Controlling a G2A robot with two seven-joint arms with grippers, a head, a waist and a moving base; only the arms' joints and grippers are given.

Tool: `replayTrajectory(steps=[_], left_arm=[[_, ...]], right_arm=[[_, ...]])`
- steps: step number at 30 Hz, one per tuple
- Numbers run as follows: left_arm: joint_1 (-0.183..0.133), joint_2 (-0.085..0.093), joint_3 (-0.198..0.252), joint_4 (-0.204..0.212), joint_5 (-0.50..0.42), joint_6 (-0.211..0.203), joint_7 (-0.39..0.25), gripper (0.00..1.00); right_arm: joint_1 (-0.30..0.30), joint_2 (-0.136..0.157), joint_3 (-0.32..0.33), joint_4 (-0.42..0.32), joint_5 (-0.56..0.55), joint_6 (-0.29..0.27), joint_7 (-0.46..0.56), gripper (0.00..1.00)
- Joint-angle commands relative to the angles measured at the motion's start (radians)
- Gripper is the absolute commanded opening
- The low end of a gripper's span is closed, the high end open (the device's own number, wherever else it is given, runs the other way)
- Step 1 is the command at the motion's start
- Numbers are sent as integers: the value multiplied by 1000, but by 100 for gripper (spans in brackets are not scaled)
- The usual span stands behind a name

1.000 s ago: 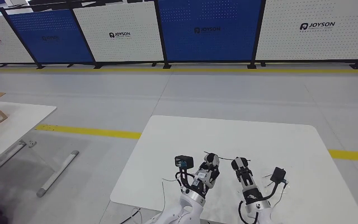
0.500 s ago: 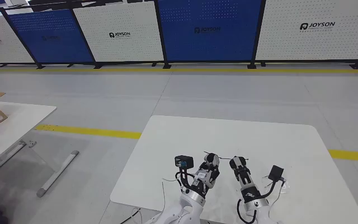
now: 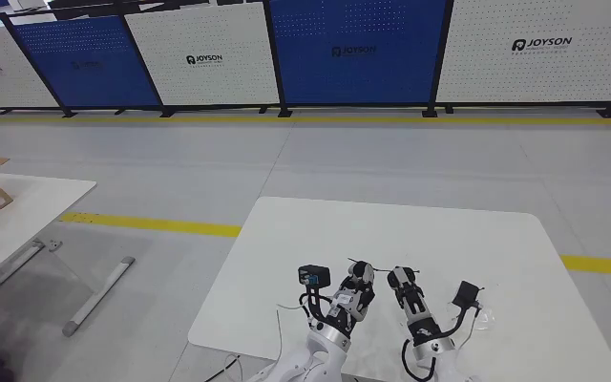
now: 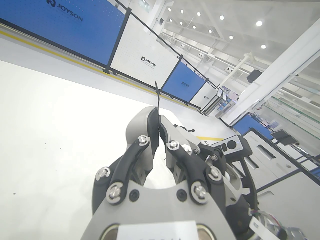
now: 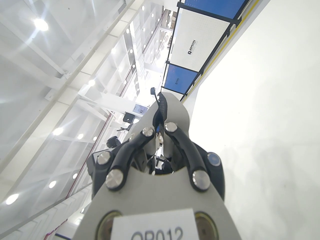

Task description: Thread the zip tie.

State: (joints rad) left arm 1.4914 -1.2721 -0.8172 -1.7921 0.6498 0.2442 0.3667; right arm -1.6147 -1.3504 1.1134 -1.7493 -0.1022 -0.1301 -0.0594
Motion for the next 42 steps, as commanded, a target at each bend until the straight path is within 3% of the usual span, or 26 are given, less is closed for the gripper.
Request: replayTrajectory(steps=[1, 15, 22, 23, 26, 30, 42], left_arm=[[0, 0, 0, 0, 0, 0, 0, 0], [14, -9, -3, -14, 1, -28, -26, 0], [15, -14, -6, -9, 27, -11, -28, 0], [15, -15, -6, -10, 30, -9, -29, 1], [15, -18, -3, -10, 52, 5, -38, 16], [18, -21, -2, -11, 64, 10, -41, 22], [28, -29, -10, -13, 80, 9, -35, 13]], right_arm=[[0, 0, 0, 0, 0, 0, 0, 0], [31, -11, -19, 30, 56, 5, 11, 0], [19, -10, -7, 27, 34, -17, 14, 0], [15, -9, -6, 23, 29, -17, 13, 0], [5, -8, -1, 9, 14, -20, 9, 0], [-7, -8, 4, -5, -4, -21, -4, 0], [-17, -9, 4, -11, -52, -9, -14, 0]])
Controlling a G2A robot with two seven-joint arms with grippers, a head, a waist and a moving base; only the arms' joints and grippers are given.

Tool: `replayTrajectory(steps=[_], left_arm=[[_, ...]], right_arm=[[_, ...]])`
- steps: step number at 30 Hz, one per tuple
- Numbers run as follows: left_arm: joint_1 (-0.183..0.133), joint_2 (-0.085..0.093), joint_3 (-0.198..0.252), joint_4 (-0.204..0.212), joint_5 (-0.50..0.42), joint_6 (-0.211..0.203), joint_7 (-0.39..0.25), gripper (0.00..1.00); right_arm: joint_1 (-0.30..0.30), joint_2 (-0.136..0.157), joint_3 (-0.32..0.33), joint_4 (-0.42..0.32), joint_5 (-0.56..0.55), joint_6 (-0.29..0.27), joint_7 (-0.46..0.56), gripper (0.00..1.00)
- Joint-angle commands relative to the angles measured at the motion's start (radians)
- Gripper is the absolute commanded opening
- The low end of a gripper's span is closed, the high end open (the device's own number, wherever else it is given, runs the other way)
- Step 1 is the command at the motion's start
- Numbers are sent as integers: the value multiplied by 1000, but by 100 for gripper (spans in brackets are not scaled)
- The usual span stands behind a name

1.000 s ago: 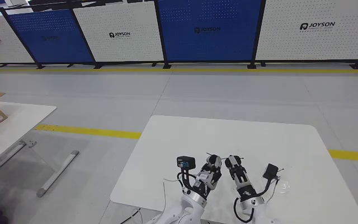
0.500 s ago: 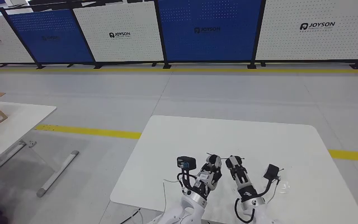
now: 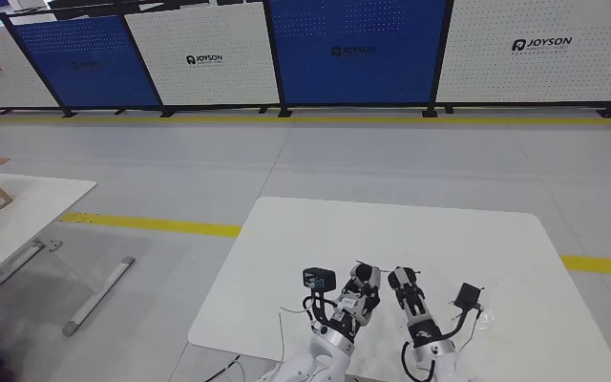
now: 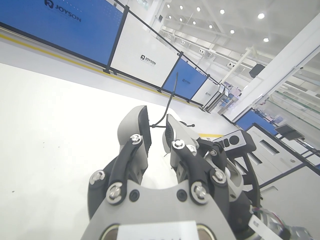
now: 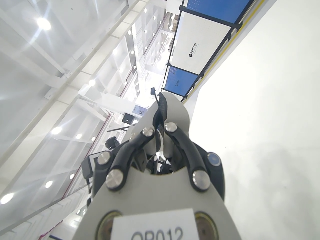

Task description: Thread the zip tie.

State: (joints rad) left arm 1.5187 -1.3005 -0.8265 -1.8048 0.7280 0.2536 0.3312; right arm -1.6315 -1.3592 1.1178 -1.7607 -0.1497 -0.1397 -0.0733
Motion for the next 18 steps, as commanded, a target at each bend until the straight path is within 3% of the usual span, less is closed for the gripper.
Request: replayTrajectory(steps=[1, 6, 9, 18], left_arm=[[1, -1, -2, 0, 3, 0, 1, 12], [1, -5, -6, 3, 6, 1, -8, 11], [0, -7, -7, 5, 6, -1, -12, 0], [7, -11, -14, 0, 1, -28, -24, 0]], right_arm=[[0, 0, -1, 0, -8, -1, 0, 0], [-3, -1, -2, 1, -20, -10, -2, 0], [-5, -1, -2, 0, -24, -15, -2, 0], [-8, 0, 7, -4, 14, -42, 41, 0]])
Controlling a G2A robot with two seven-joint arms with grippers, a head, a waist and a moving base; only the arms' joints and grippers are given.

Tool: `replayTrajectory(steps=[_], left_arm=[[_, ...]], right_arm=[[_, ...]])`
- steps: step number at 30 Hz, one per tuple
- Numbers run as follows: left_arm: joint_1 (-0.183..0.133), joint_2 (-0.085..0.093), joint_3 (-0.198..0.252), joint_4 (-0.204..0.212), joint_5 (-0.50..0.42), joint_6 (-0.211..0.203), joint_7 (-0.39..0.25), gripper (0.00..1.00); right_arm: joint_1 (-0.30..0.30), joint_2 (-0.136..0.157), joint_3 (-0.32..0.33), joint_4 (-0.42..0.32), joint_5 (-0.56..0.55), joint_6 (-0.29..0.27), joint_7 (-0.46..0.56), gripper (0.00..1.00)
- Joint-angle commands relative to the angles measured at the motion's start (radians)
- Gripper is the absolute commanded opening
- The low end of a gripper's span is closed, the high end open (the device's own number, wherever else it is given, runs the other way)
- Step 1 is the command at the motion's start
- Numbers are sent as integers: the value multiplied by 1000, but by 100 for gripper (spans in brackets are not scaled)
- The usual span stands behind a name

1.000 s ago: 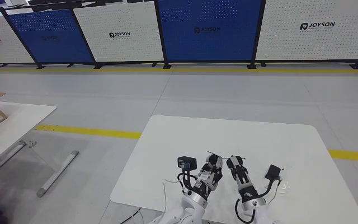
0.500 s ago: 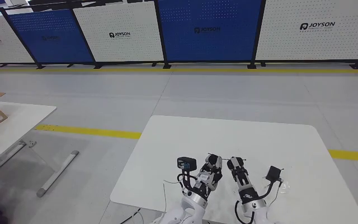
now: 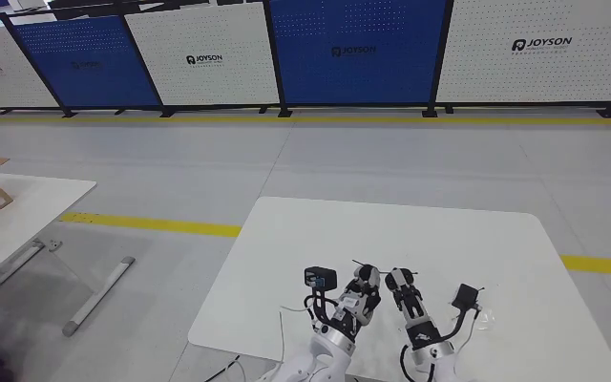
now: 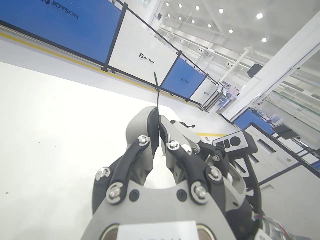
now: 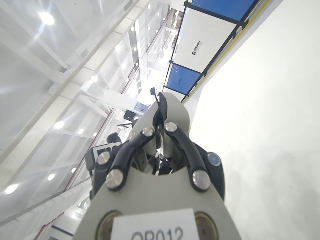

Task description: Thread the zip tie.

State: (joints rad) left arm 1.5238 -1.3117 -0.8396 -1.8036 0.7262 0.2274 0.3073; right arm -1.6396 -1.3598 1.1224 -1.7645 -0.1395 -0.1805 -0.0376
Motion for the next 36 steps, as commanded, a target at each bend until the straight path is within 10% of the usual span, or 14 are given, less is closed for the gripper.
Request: replayTrajectory(steps=[1, 12, 13, 16, 18, 36], left_arm=[[3, 0, -2, -1, 4, -3, -2, 0], [17, -3, -13, -7, 20, -13, -6, 0], [17, -3, -14, -7, 21, -13, -8, 31], [19, -5, -16, -9, 23, -11, -10, 76], [20, -5, -18, -12, 25, -10, -10, 81], [23, -15, -35, -17, 25, -2, -5, 26]], right_arm=[[0, 1, 4, -1, 6, -1, 8, 0], [3, -2, 10, 2, 23, 10, -1, 0], [3, -2, 10, 2, 22, 10, 0, 0], [3, -2, 10, 1, 19, 12, 0, 0], [1, -3, 10, -2, 14, 13, -2, 0], [0, -4, 11, -2, 2, 17, 4, 0]])
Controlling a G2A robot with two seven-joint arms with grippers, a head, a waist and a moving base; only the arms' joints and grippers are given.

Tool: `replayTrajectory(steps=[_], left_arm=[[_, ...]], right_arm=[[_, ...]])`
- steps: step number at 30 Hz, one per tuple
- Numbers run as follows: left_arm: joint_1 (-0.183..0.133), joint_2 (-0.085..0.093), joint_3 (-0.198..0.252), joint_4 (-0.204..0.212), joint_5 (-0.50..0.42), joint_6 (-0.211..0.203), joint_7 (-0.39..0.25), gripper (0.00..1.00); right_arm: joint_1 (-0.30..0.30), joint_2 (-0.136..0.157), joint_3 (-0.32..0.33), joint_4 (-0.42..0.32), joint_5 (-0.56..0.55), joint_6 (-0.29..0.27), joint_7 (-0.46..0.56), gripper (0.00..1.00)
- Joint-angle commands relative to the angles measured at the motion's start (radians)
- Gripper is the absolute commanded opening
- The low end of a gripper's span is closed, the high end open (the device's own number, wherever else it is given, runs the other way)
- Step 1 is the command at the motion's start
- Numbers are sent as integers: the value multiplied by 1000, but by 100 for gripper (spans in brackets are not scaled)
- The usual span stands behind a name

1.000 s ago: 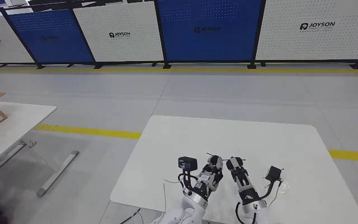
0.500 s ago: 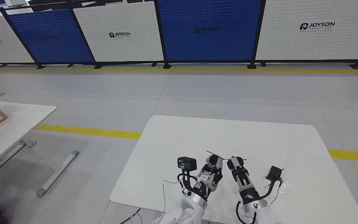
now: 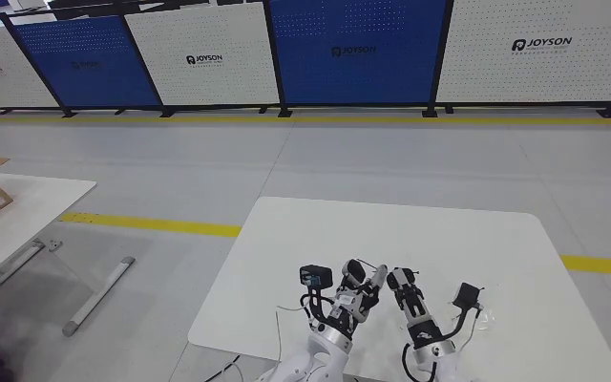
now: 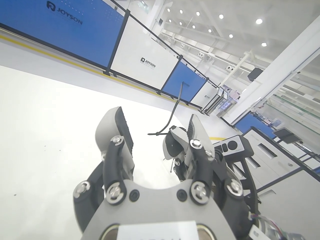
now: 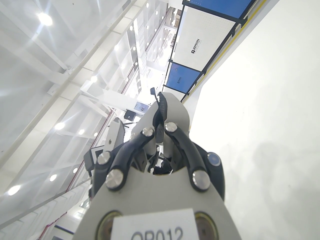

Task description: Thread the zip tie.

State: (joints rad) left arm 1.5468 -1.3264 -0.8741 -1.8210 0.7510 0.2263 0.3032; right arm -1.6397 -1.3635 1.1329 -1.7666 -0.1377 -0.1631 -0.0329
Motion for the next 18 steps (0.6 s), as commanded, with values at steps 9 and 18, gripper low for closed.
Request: replayTrajectory(steps=[9, 18], left_arm=[[1, -5, -3, 6, 2, -8, 2, 0], [4, -7, -2, 7, 5, -36, -21, 0]], right_arm=[[1, -1, -1, 5, -11, 2, -1, 0], [0, -1, 1, 4, -16, -1, -1, 0]])
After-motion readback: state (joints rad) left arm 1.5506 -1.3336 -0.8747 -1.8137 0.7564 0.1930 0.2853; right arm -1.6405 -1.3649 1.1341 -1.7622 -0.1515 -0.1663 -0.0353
